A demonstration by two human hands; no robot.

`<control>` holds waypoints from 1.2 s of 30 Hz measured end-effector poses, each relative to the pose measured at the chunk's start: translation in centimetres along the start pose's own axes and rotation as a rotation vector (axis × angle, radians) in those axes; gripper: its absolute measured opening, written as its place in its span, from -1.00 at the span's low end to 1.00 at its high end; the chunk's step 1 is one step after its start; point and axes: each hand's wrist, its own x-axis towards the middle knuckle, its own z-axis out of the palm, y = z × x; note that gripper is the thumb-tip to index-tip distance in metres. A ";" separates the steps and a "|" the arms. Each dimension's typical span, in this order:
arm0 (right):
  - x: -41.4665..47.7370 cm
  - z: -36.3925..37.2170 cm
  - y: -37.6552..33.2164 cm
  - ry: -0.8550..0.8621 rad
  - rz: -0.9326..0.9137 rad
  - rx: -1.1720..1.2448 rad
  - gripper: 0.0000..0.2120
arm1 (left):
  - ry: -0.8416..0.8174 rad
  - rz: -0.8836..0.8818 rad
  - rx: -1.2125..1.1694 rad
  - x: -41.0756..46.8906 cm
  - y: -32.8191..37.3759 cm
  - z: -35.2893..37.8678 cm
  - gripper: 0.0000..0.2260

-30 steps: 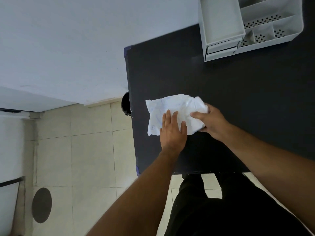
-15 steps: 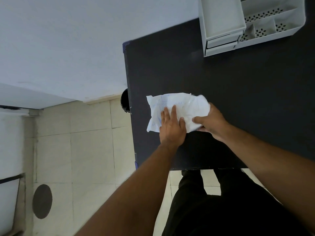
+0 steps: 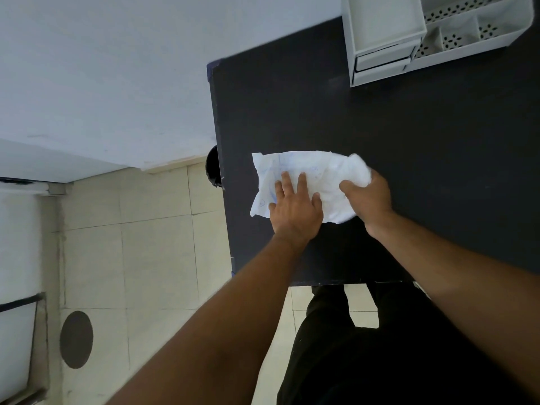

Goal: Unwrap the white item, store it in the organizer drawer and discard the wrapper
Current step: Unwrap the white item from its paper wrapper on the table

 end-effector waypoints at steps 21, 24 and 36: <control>1.0 -0.4 -1.5 0.055 -0.018 0.105 -0.62 | -0.015 -0.003 0.008 2.4 1.0 -1.2 -0.47; 1.0 -0.3 -1.6 0.077 -0.039 0.139 -0.54 | -0.015 -0.010 0.002 2.4 1.1 -1.2 -0.47; 0.3 -1.4 -1.5 0.046 -0.015 0.199 -0.40 | -0.029 -0.018 -0.087 2.6 0.5 -1.7 -0.47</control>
